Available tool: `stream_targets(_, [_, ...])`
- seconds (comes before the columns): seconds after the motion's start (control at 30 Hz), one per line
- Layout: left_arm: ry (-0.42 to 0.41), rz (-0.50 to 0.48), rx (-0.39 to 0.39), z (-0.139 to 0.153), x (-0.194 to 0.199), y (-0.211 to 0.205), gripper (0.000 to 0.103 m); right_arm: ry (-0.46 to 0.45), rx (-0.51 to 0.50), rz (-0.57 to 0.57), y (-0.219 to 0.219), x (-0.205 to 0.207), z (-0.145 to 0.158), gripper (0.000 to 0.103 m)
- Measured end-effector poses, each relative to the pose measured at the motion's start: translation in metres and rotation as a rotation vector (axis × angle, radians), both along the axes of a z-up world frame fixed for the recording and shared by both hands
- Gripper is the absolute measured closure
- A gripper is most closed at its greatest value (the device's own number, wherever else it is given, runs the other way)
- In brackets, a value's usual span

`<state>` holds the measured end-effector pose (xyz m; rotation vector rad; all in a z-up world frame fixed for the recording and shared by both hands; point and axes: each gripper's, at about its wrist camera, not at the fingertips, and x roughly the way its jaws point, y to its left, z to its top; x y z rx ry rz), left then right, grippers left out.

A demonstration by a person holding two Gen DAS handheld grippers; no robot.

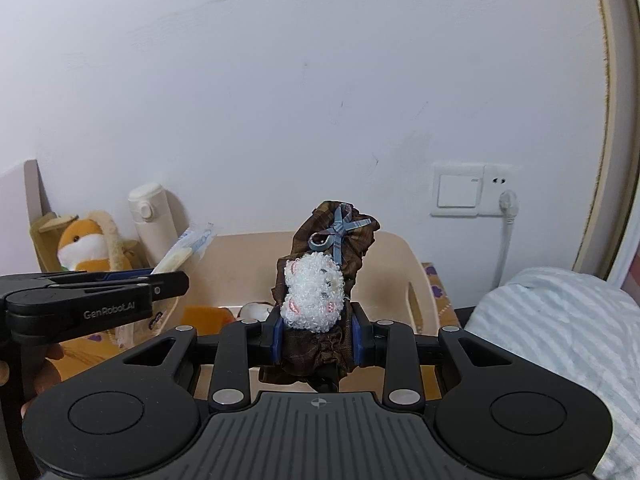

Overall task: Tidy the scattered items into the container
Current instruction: 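Carry the bread bag and brown scrunchie into the basket and open both grippers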

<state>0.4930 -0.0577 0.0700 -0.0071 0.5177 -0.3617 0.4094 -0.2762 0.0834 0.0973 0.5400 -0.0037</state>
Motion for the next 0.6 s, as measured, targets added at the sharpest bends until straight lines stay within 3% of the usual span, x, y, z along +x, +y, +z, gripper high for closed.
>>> stream_targets(0.13, [0.027,0.027,0.021,-0.011,0.017,-0.004,0.072,0.04,0.036,0.002,0.0,0.024,-0.011,0.074])
stream_targets(0.3, [0.064,0.029,0.06,-0.025,0.03,-0.008,0.072,0.091,0.002,-0.009,0.006,0.044,-0.03,0.074])
stream_targets(0.6, [0.062,0.016,0.074,-0.031,0.032,0.005,0.071,0.124,-0.019,-0.02,0.009,0.052,-0.043,0.074])
